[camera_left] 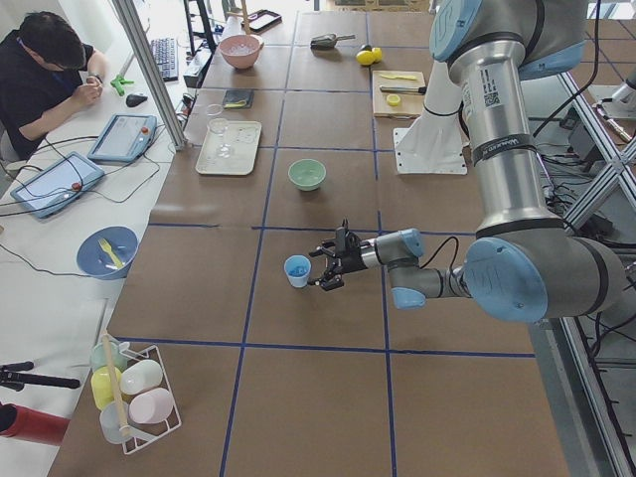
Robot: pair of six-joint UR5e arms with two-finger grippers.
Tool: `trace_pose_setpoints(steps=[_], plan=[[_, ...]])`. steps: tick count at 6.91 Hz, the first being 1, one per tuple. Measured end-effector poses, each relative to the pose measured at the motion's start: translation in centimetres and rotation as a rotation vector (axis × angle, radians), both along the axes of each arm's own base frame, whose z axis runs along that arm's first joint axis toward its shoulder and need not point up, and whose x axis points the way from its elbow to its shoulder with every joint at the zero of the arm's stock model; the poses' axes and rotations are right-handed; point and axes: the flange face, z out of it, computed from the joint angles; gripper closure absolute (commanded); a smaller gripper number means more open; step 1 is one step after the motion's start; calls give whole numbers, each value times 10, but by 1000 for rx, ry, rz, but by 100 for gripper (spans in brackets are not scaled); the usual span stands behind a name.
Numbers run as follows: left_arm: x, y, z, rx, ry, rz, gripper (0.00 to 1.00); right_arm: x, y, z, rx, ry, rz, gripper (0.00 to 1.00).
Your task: Pour ice into bowl
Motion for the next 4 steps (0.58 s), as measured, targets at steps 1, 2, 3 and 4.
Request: trace_pose_setpoints(steps=[1,2,3,4], plan=[[11,-4,6,8,-7,-15,0,0,2,0,0,1,0,0],[21,-7,11,11,-15,-21,0,0,3,0,0,1,0,0],[25,-9,14,13,-21,-22,0,0,3,0,0,1,0,0],[31,-10,15,15,-29,-19,0,0,3,0,0,1,0,0]])
